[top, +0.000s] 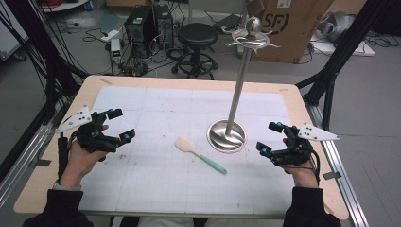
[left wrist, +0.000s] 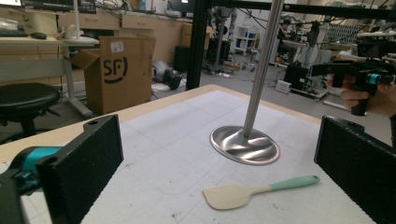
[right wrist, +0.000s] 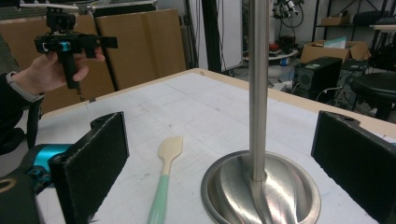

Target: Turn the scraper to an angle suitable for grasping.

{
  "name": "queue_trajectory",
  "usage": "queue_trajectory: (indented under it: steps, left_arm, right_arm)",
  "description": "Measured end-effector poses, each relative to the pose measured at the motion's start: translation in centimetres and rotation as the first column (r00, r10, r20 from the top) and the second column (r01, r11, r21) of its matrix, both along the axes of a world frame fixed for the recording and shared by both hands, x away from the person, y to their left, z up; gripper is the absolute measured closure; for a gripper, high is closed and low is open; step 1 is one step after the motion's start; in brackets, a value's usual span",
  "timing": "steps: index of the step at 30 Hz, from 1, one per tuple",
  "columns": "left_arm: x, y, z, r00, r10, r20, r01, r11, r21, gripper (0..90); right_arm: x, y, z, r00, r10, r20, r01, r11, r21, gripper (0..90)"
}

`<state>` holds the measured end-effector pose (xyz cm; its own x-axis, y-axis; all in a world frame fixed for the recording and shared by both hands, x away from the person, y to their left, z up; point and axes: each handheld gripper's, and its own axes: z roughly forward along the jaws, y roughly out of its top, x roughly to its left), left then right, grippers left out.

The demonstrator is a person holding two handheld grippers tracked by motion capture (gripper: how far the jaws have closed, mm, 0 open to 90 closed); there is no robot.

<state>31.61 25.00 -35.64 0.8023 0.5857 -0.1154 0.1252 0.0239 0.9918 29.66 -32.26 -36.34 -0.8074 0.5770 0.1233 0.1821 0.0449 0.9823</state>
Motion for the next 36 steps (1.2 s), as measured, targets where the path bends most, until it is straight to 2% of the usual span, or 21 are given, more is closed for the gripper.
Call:
queue_trajectory:
  steps: [8, 13, 15, 17, 18, 19, 22, 25, 26, 29, 32, 33, 36]
  left_arm:
    - [0.1, -0.3, -0.2, 1.0, -0.001, -0.009, 0.001, 0.9999, 0.015, 1.7]
    - [0.2, -0.4, -0.4, 0.9999, -0.004, -0.016, 0.004, 0.9998, 0.021, 1.7]
    - [0.3, -0.4, -0.3, 0.9997, -0.004, -0.022, 0.004, 1.0, 0.0, 1.7]
    - [0.2, -0.4, -0.2, 0.9999, 0.01, -0.009, -0.01, 0.9996, -0.027, 1.7]
    - [0.2, -0.4, -0.1, 0.9998, 0.018, -0.003, -0.018, 0.9993, -0.034, 1.7]
    - [0.2, -0.3, -0.1, 0.9998, 0.02, -0.002, -0.02, 0.9991, -0.037, 1.7]
    - [0.2, -0.3, -0.1, 0.9997, 0.024, -0.008, -0.024, 0.9993, -0.028, 1.7]
    - [0.2, -0.5, -0.2, 0.9997, 0.022, -0.012, -0.022, 0.9996, -0.02, 1.7]
    - [0.3, -0.6, -0.3, 0.9997, 0.018, -0.014, -0.018, 0.9997, -0.015, 1.7]
    - [0.3, -0.8, -0.4, 0.9997, 0.016, -0.016, -0.016, 0.9999, -0.003, 1.7]
    - [0.3, -0.9, -0.5, 0.9997, 0.015, -0.019, -0.014, 0.9999, 0.003, 1.7]
    - [0.2, -0.9, -0.6, 0.9997, 0.016, -0.021, -0.016, 0.9999, 0.007, 1.7]
    - [0.1, -1.1, -0.8, 0.9996, 0.016, -0.021, -0.016, 0.9997, 0.019, 1.7]
  right_arm:
    - [0.3, 0.8, -0.4, 0.9996, 0.001, -0.028, -0.002, 0.9999, -0.011, 2.8]
    - [0.9, 2.3, -0.9, 0.9986, -0.001, -0.053, -0.002, 0.9979, -0.064, 2.9]
    - [1.0, 2.9, -1.2, 0.9977, -0.003, -0.067, -0.003, 0.9961, -0.088, 3.9]
    - [1.3, 3.5, -1.5, 0.9955, 0.017, -0.093, -0.026, 0.995, -0.097, 12.8]
    - [1.5, 3.8, -1.6, 0.9913, 0.054, -0.12, -0.065, 0.9937, -0.091, 22.4]
    - [1.5, 4.1, -1.8, 0.9866, 0.09, -0.136, -0.103, 0.9904, -0.092, 29.2]
    - [1.7, 5.2, -2.2, 0.9809, 0.123, -0.151, -0.141, 0.9833, -0.115, 46.7]
    - [1.5, 6.3, -2.6, 0.9846, 0.113, -0.134, -0.132, 0.9812, -0.141, 62.9]
    - [1.4, 6.8, -2.9, 0.9845, 0.106, -0.14, -0.128, 0.9787, -0.161, 67.6]
    - [1.7, 7.7, -3.5, 0.9789, 0.121, -0.165, -0.152, 0.9686, -0.196, 80.6]
    - [2.0, 8.6, -4.2, 0.9712, 0.132, -0.198, -0.177, 0.9579, -0.226, 89.1]
    - [2.1, 8.8, -4.3, 0.9709, 0.131, -0.201, -0.177, 0.9557, -0.235, 89.3]
    - [2.6, 9.7, -4.9, 0.9661, 0.109, -0.234, -0.166, 0.9563, -0.24, 89.5]
